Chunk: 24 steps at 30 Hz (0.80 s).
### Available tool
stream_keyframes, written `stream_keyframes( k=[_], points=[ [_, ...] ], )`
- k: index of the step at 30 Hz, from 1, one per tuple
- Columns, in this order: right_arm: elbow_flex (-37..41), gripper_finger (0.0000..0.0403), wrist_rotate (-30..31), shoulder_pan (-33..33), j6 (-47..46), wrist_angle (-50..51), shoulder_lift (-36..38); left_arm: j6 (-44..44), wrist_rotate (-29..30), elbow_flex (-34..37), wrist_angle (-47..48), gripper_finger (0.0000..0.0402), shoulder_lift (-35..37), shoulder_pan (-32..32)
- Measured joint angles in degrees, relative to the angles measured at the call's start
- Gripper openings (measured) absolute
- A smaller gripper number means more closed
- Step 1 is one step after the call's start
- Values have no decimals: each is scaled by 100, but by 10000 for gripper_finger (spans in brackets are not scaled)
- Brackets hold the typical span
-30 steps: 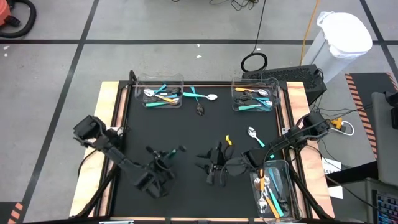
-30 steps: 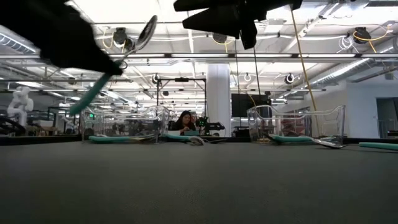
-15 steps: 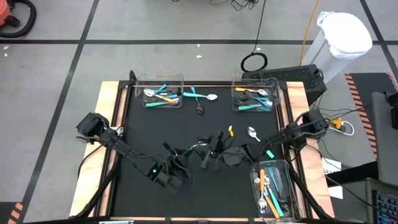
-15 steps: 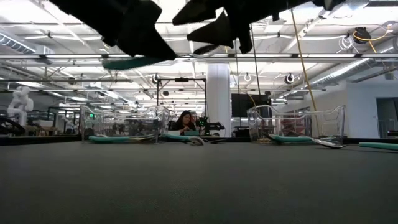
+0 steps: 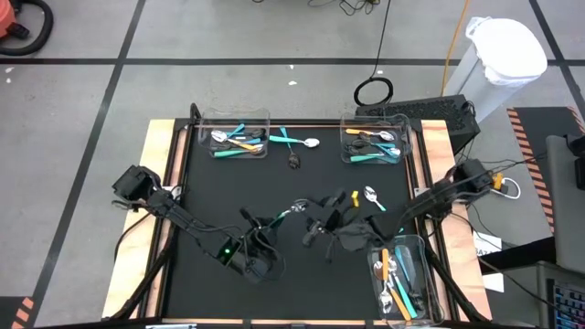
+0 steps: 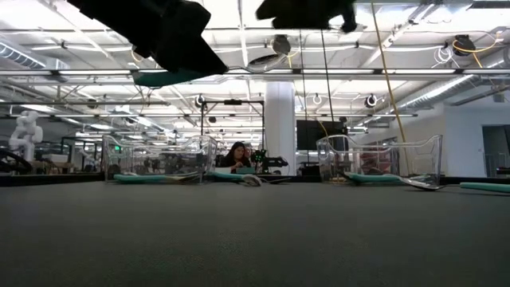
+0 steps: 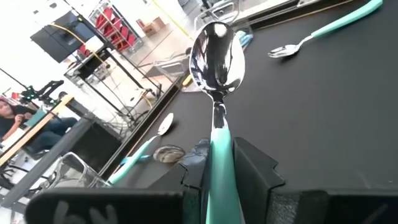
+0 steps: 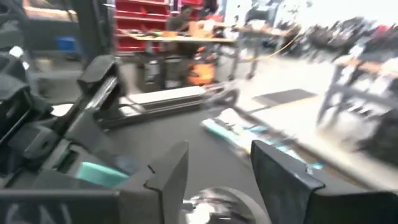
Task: Sort silverware by color (type)
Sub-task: Put the light blue spoon into the top right transparent bin
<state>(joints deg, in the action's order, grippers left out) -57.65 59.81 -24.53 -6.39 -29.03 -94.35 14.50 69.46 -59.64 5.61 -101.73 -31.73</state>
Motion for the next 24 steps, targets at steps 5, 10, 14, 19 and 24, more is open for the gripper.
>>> stream_keyframes(
  k=[5, 10, 14, 19, 24],
  points=[
    [0, 196, 469, -277, -562, 1338, 628, -169, 13, 0, -33, 61, 0, 0],
    [-2, 230, 96, -244, -2073, 2965, 805, -334, 67, -1, -146, 61, 0, 0],
    [0, 258, -650, -101, -2470, 3188, 740, -554, 62, -2, -180, 61, 0, 0],
    [0, 271, -1204, 161, -2415, 3011, 705, -1160, 45, -2, -451, 61, 0, -8],
    [0, 240, -1524, 355, -2433, 3065, 694, -1714, -68, -2, -869, 61, 0, -61]
  ],
)
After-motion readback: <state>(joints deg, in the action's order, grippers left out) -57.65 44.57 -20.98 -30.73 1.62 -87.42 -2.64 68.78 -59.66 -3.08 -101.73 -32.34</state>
